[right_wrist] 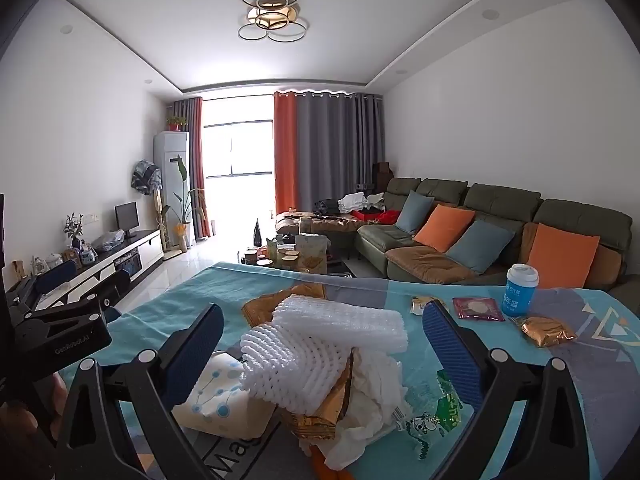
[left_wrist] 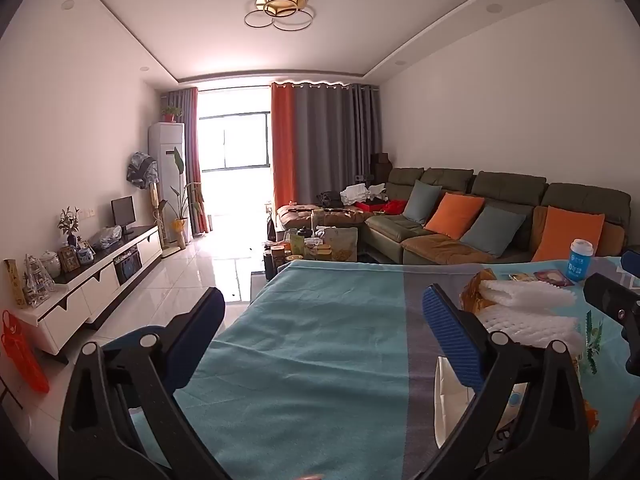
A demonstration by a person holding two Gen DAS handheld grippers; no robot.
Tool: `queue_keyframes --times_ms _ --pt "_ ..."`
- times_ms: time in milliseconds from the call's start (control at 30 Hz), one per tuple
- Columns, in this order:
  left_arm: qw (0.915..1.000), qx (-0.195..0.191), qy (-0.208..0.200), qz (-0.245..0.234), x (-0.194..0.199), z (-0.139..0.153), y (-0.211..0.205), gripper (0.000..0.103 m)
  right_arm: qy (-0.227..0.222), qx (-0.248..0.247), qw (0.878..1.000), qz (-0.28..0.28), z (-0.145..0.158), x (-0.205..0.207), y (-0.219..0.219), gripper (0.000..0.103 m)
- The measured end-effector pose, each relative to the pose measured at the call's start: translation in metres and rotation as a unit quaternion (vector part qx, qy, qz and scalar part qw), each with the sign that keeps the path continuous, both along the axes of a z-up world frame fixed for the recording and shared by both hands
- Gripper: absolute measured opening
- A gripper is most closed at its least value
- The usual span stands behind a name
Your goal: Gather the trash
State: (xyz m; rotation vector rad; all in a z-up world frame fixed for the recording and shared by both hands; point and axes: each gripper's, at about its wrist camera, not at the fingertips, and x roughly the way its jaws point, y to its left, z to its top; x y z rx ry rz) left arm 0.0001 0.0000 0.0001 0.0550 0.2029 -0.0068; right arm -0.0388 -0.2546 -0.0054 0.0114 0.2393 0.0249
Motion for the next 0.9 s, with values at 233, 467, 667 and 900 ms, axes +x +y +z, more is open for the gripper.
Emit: queue_keyframes --times_ms 233,467,667,900 --pt "1.0 -0.003 -0.003 -0.002 -0.003 0.002 -0.005 0.097 -0.005 0.001 1.0 -0.002 0.0 -0.001 0.002 0.096" --pt "0.9999 -0.012 -0.003 -0.006 -0.01 0.004 0.0 0.097 -0.006 0.0 1.0 -0.005 0.003 -0.006 -0.003 0.096" --pt "0.9999 -0.014 0.001 -0.008 -0.012 0.005 -0.001 0.097 -0.008 0.002 1.0 -0.007 0.002 -0.011 -0.001 0.096" --pt "0.9998 -0.015 0.007 -0.009 -0.012 0.004 -0.003 0.097 -0.006 0.004 1.0 -0.007 0.001 -0.014 -0.001 0.096"
